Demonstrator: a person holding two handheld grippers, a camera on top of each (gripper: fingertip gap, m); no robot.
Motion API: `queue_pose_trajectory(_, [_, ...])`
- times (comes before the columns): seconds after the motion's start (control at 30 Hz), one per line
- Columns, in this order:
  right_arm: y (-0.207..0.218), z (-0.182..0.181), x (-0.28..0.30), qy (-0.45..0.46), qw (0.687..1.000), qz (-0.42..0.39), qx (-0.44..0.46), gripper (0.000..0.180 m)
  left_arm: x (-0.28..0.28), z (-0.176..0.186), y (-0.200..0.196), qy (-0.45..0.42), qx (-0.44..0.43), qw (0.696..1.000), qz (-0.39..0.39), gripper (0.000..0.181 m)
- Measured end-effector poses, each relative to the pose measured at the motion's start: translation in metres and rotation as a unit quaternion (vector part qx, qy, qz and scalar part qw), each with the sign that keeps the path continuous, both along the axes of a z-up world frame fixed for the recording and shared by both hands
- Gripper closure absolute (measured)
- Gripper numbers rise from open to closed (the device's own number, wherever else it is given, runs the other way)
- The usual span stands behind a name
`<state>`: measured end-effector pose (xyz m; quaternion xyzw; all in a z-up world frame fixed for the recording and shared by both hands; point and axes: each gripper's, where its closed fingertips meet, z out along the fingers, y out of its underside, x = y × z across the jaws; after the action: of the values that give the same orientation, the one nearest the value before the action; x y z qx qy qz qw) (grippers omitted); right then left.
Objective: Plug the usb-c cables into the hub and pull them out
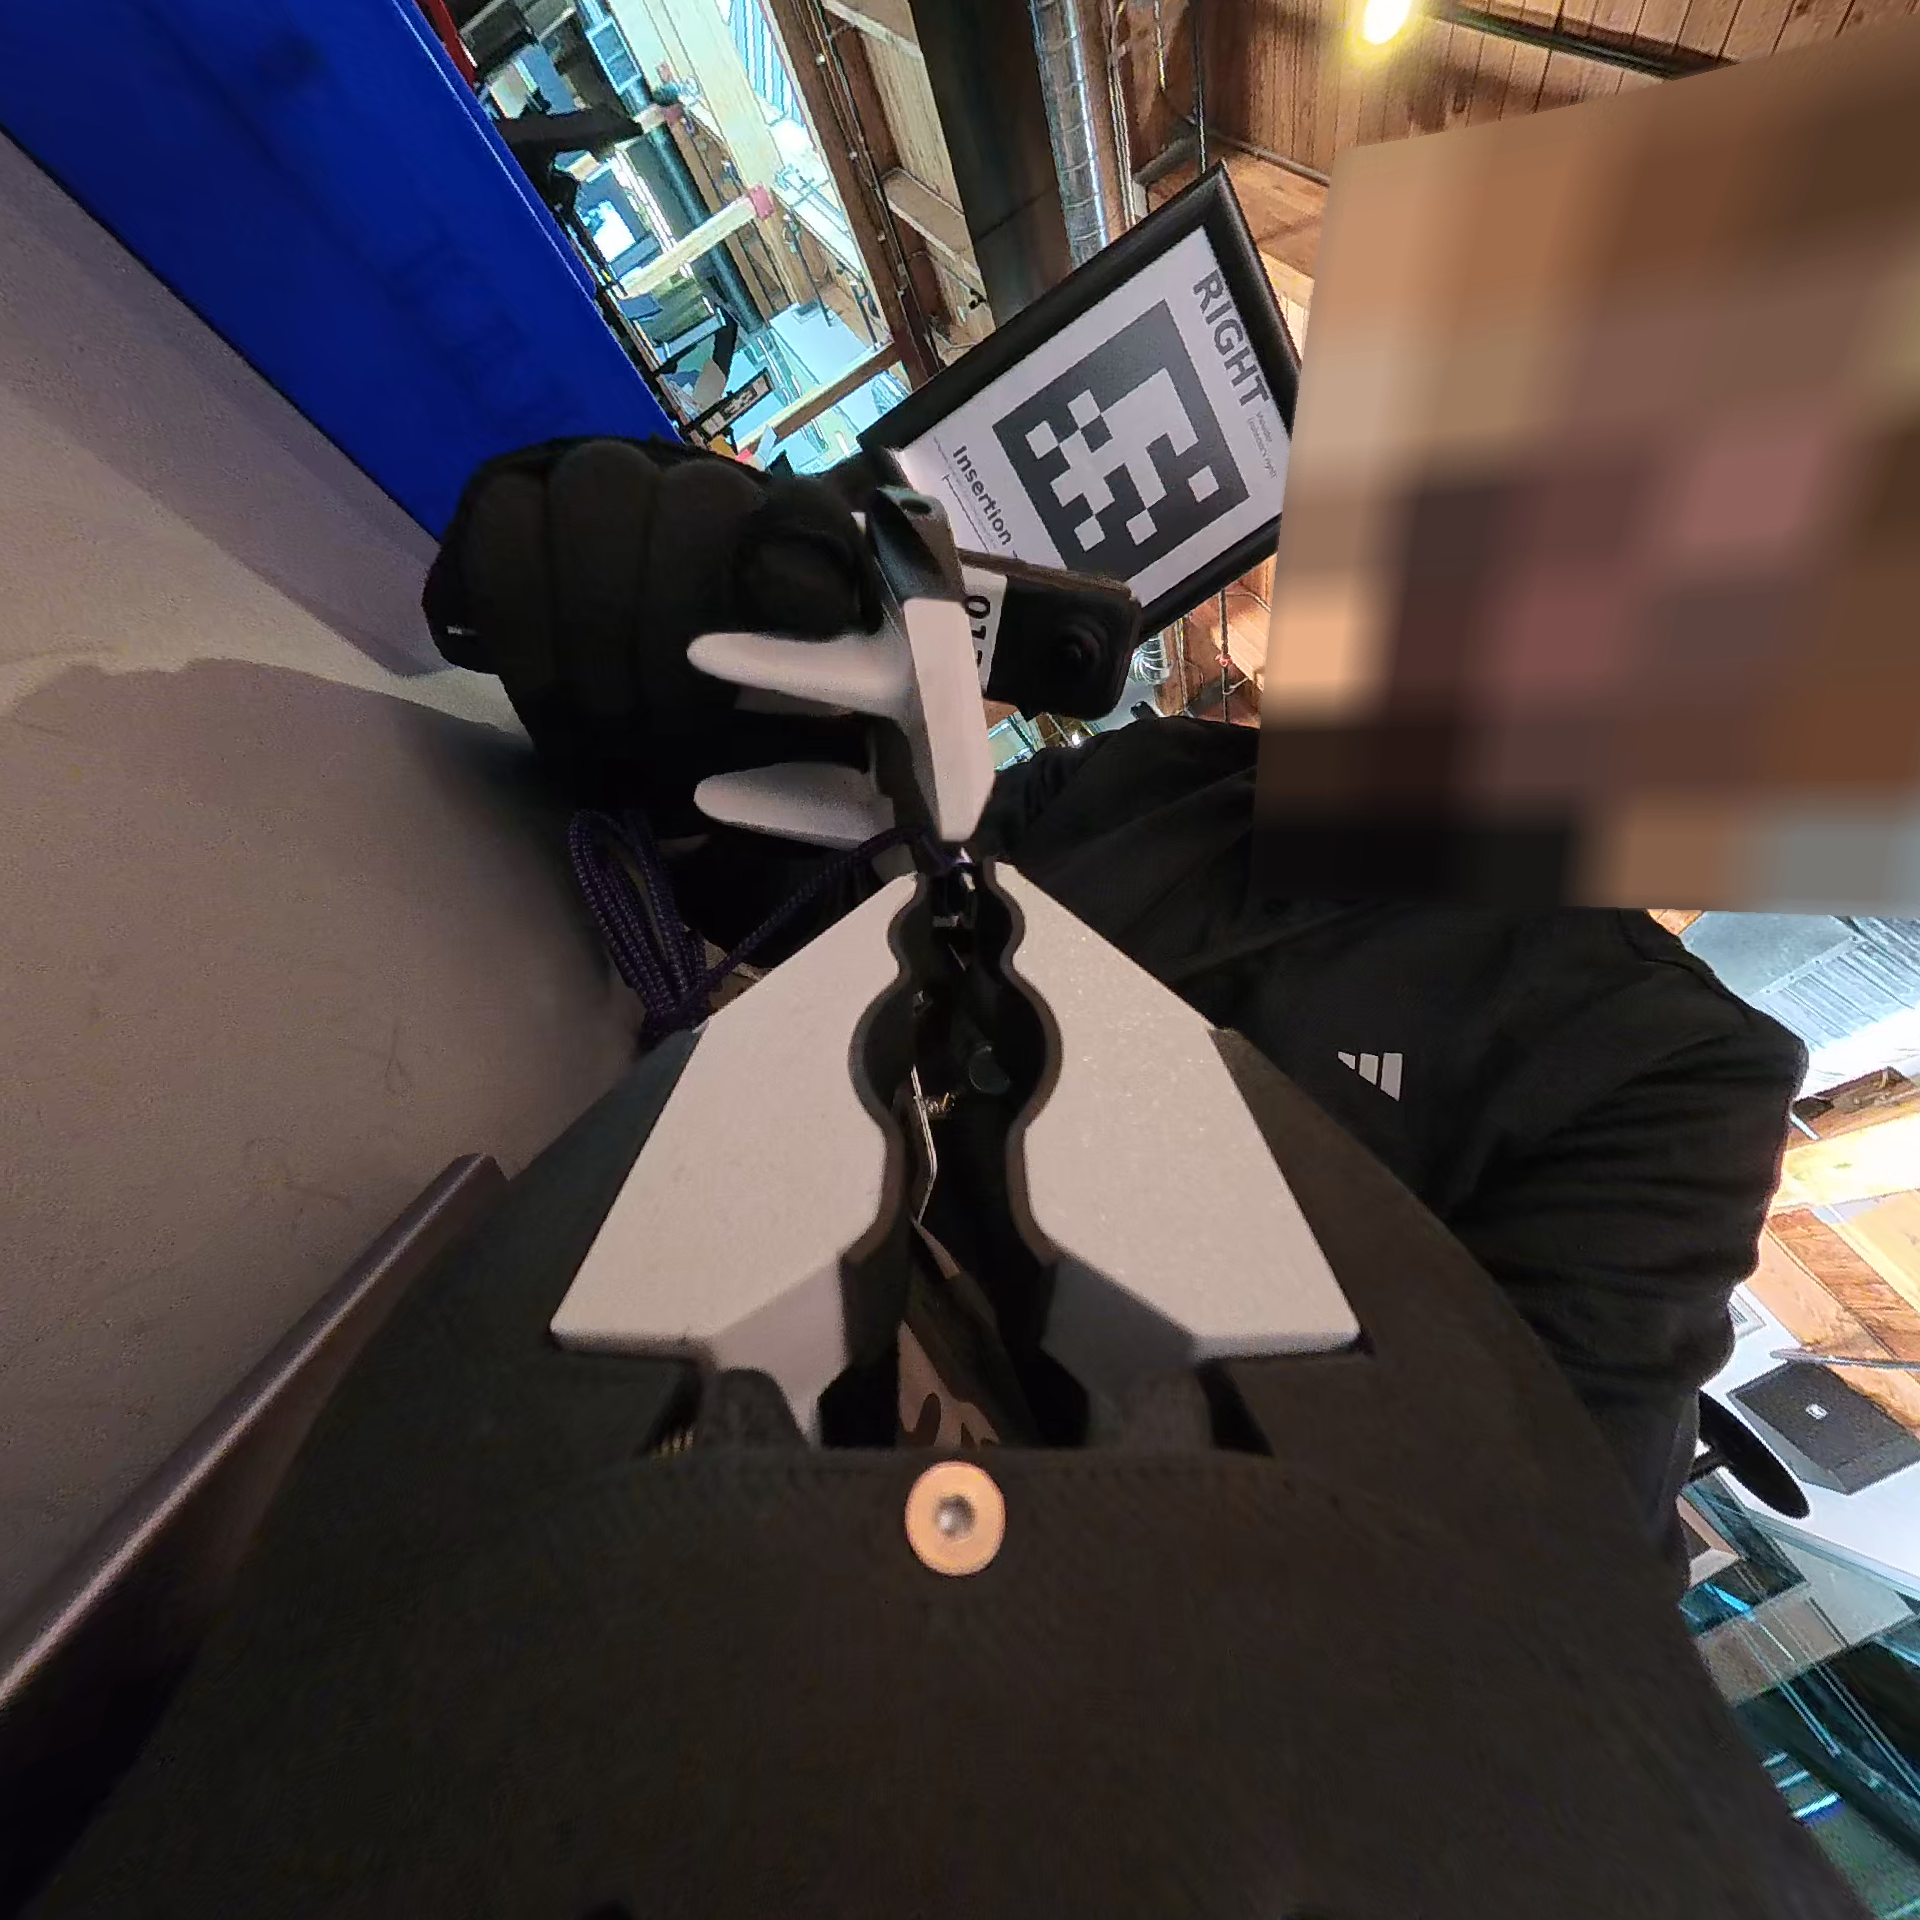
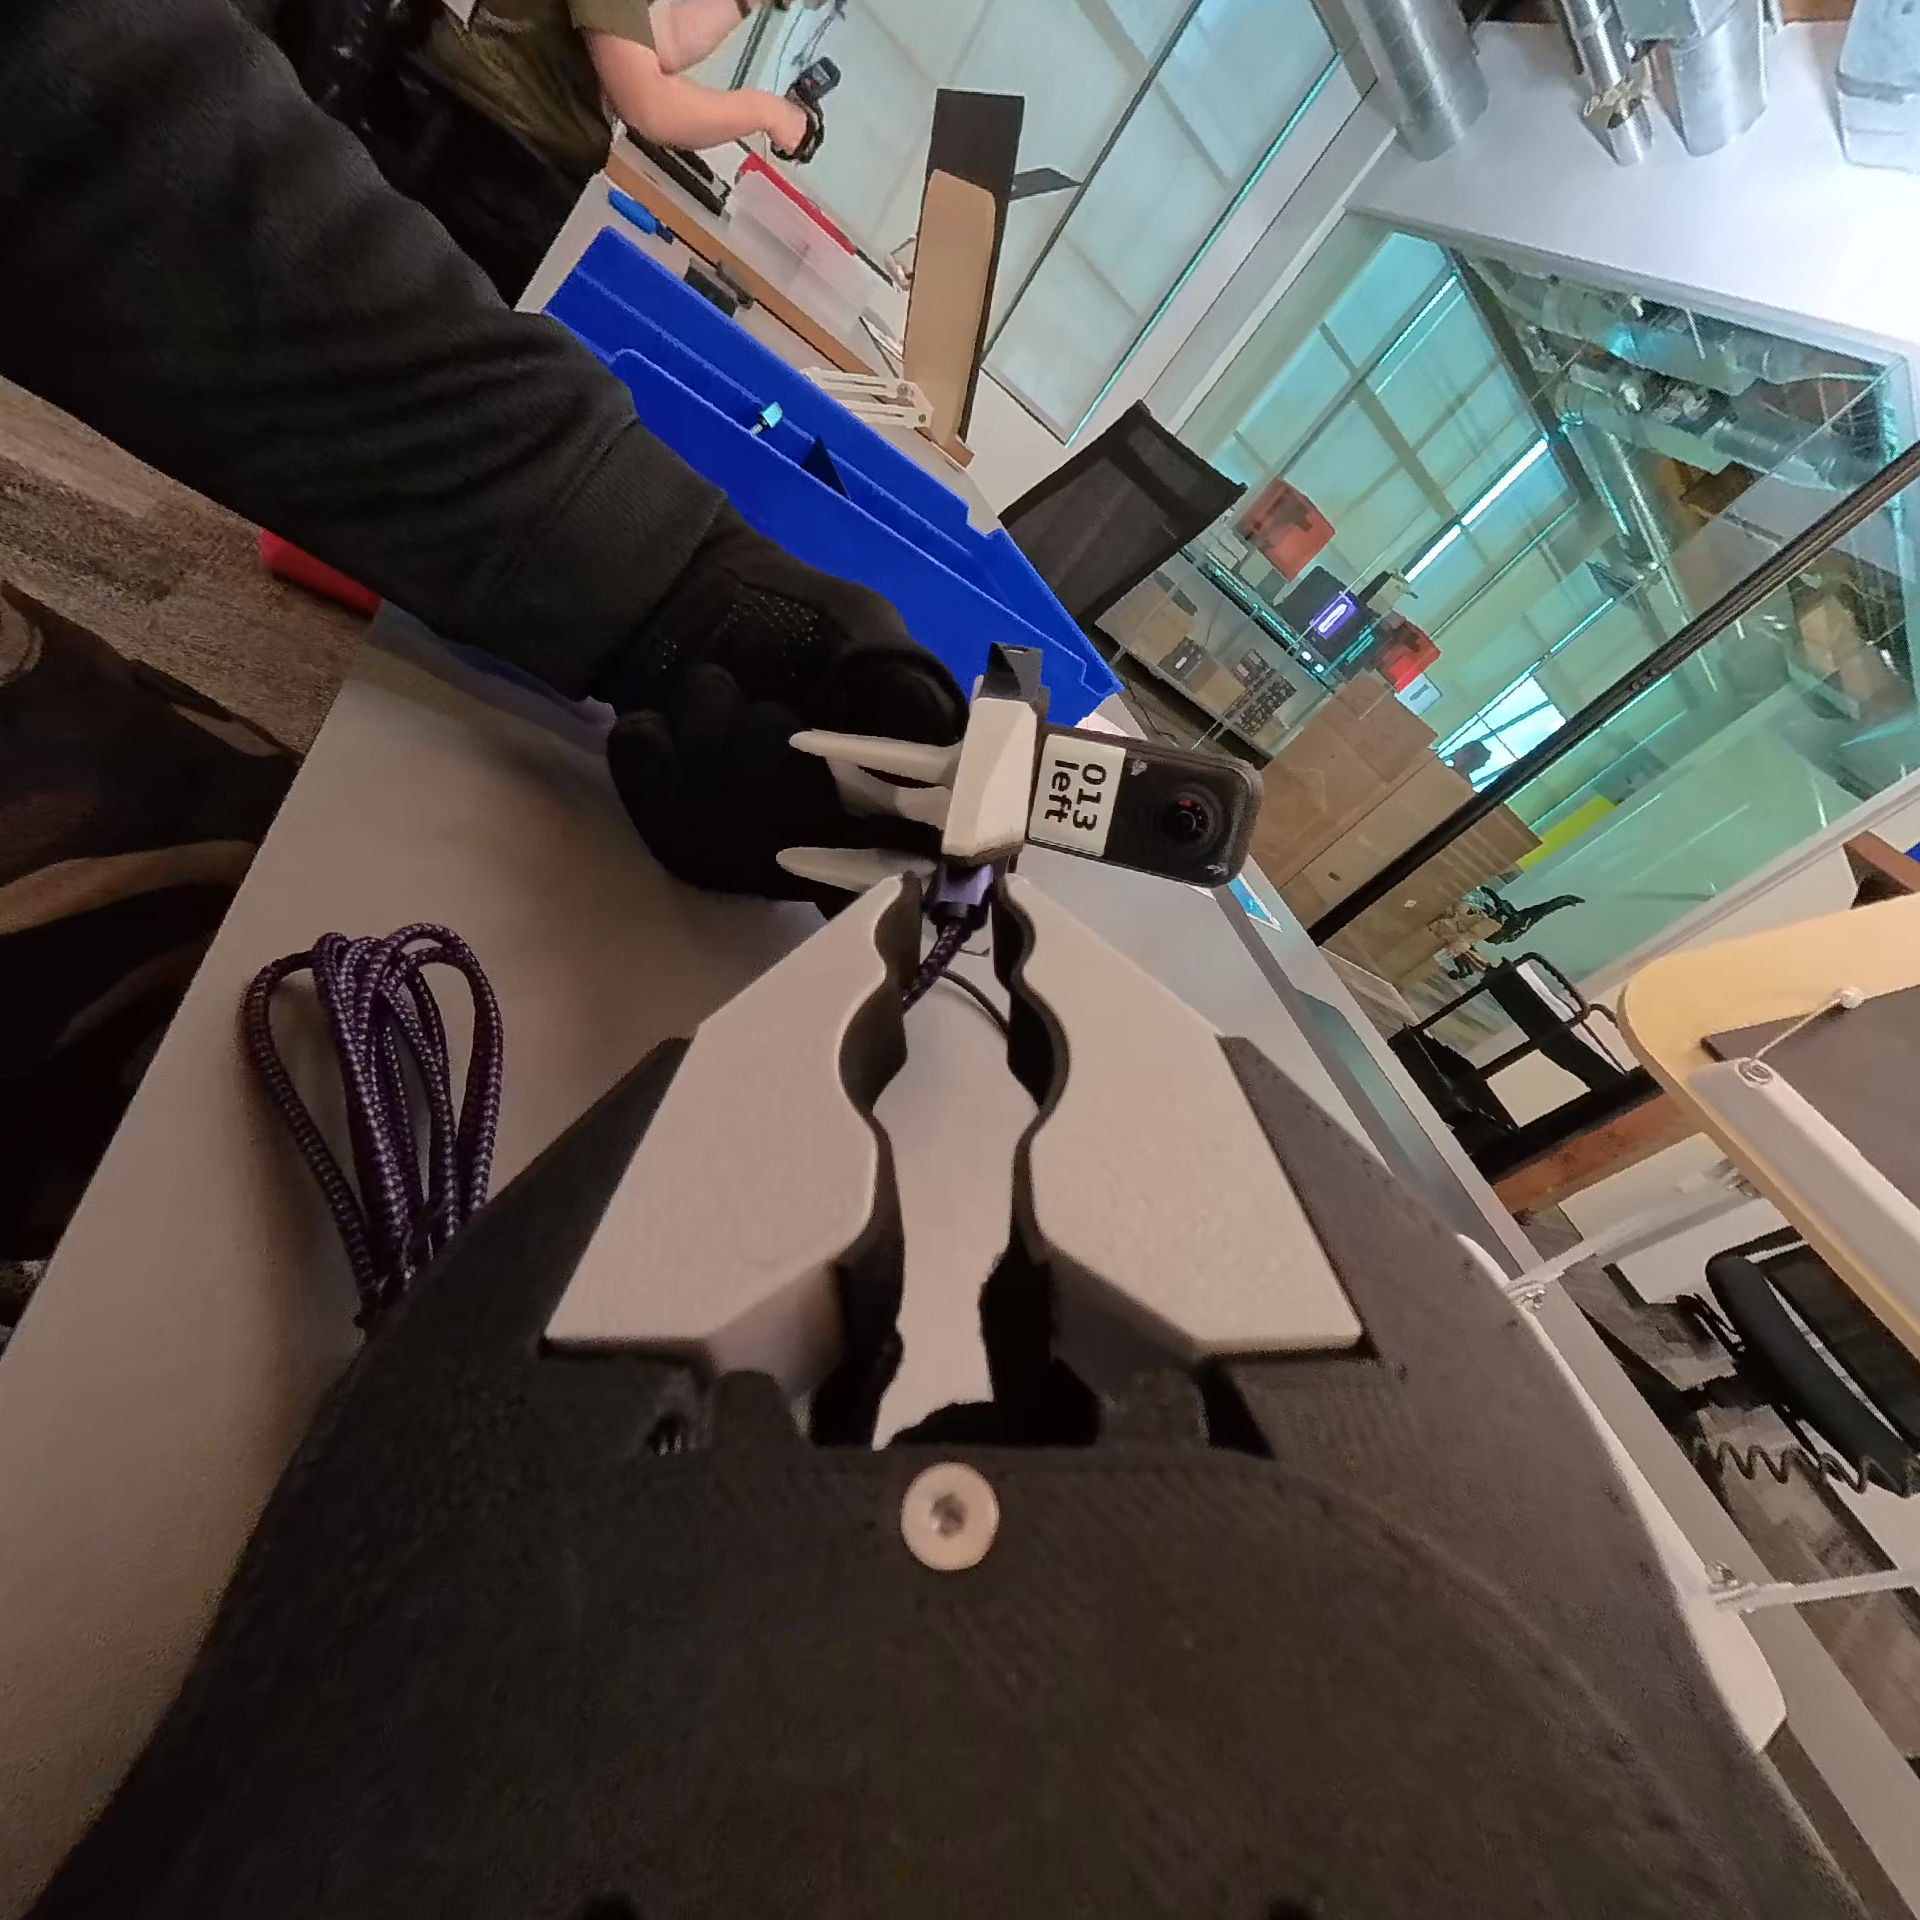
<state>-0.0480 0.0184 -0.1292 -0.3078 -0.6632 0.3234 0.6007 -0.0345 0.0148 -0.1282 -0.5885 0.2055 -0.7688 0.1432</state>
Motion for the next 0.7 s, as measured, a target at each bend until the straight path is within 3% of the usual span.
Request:
queue_pose_trajectory(0.03, [-0.0008,0.0002,0.0002,0.000,1.000,0.003,-0.002,0.169,0.0002,0.0002,-0.0009,0.000,0.004,1.000,-0.001,0.175])
queue_pose_trajectory(0.7, [0.0045,-0.0019,0.0018,-0.011,1.000,-0.010,-0.012,0.171,0.0011,-0.0008,0.0057,0.000,-0.009,1.000,0.009,0.174])
